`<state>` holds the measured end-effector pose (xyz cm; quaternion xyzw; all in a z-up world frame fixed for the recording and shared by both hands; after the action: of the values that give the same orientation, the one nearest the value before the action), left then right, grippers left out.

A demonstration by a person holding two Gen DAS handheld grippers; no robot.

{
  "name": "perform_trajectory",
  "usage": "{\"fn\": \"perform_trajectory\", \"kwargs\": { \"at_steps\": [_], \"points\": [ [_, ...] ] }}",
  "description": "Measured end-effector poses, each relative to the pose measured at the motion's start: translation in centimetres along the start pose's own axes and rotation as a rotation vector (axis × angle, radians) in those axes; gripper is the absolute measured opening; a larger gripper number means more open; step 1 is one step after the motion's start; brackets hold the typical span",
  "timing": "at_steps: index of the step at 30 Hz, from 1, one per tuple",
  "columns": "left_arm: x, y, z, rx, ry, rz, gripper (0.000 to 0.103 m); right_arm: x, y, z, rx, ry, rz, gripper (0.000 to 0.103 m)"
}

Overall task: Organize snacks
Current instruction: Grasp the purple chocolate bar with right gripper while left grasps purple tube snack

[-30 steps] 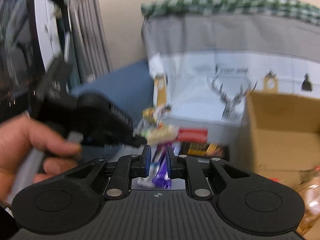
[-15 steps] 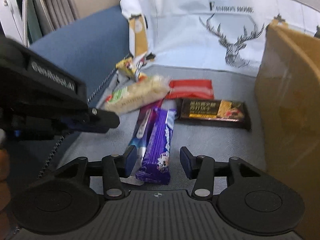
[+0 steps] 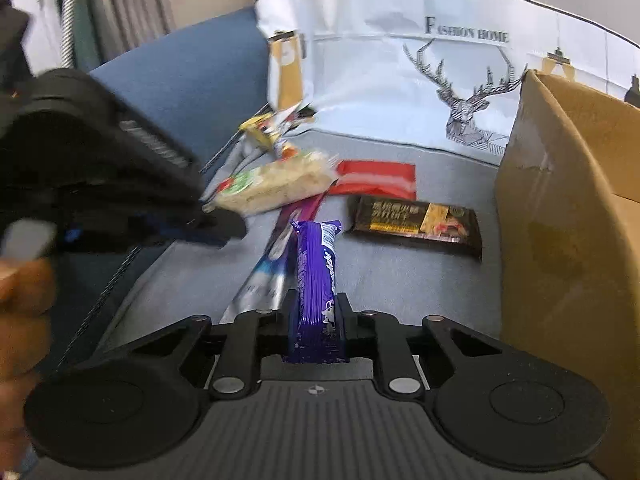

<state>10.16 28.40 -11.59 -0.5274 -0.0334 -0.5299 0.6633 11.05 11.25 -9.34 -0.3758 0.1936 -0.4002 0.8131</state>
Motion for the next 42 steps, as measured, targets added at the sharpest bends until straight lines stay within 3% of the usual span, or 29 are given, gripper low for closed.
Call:
{"fn": "perform_trajectory", "kwargs": {
  "at_steps": [5, 9, 12, 14, 15, 16, 17, 18, 19, 24, 28, 29, 31, 33, 35, 42],
  "points": [
    [-0.3, -0.1, -0.1, -0.008, -0.012, -0.006, 0.013, -0.2, -3.0, -1.7, -0.127, -0.044, -0.007, 0.019],
    [0.0, 0.7, -0.6, -0.035, 0.008, 0.011, 0.029, 0.5, -4.0, -3.5, -0.125, -0.066, -0.047, 0.019],
    [0.3, 1.8, -1.3, -0.061, 0.043, 0.044, 0.033, 0.8, -2.2, -5.2, -0.147, -0.047, -0.048, 0.020],
    [0.6, 2.4, -1.3, -0.052, 0.092, 0.079, 0.041, 1.2, -1.1, -5.4, -0.181, 0.015, -0.028, 0.021],
    [0.7, 2.8, -1.2, -0.047, 0.121, 0.100, 0.049, 1.1, -1.1, -5.0, -0.162, 0.017, -0.023, 0.023],
    [0.8, 3.2, -1.1, -0.047, 0.150, 0.117, 0.056, 0.9, -1.1, -4.6, -0.146, -0.008, -0.019, 0.032],
    [0.8, 3.7, -1.0, -0.052, 0.171, 0.126, 0.056, 0.6, -1.2, -4.3, -0.128, -0.034, -0.020, 0.040],
    [0.7, 4.1, -1.0, -0.057, 0.186, 0.129, 0.056, 0.6, -1.3, -4.0, -0.106, -0.044, -0.028, 0.056],
    [0.7, 4.6, -1.0, -0.063, 0.195, 0.134, 0.056, 0.6, -1.4, -3.9, -0.091, -0.045, -0.036, 0.061],
    [0.6, 6.1, -0.9, -0.080, 0.228, 0.166, 0.056, 0.1, -0.4, -4.0, -0.108, -0.051, -0.026, 0.058],
    [1.2, 6.7, -1.2, -0.095, 0.294, 0.208, 0.054, 0.2, 0.1, -3.9, -0.121, -0.052, -0.036, 0.047],
    [1.3, 6.7, -1.3, -0.099, 0.314, 0.223, 0.051, 0.3, 0.2, -3.9, -0.118, -0.054, -0.046, 0.043],
    [1.3, 6.7, -1.3, -0.101, 0.355, 0.263, 0.030, 0.5, 0.3, -3.9, -0.114, -0.058, -0.059, 0.028],
    [1.2, 6.5, -1.3, -0.105, 0.358, 0.260, 0.027, 0.7, 0.3, -3.9, -0.108, -0.056, -0.063, 0.020],
    [1.1, 6.0, -1.3, -0.118, 0.339, 0.255, 0.022, 1.0, 0.3, -3.9, -0.109, -0.042, -0.056, 0.019],
    [0.7, 2.3, -3.9, -0.223, 0.281, 0.241, 0.023, 1.3, 0.2, -3.8, -0.099, -0.025, -0.075, 0.018]
  ]
}}
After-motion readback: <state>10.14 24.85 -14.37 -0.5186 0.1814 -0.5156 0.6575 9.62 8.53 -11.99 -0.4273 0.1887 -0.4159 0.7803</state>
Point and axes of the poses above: each gripper's, at about its wrist camera, not at the fingertips, and y roughly the way its jaws point, x to its right, z to its top, the point moved 6 cm from there along y, roughly the way its jaws point, and after that the axes turned 13 degrees about -z, right-handed, at the moved point
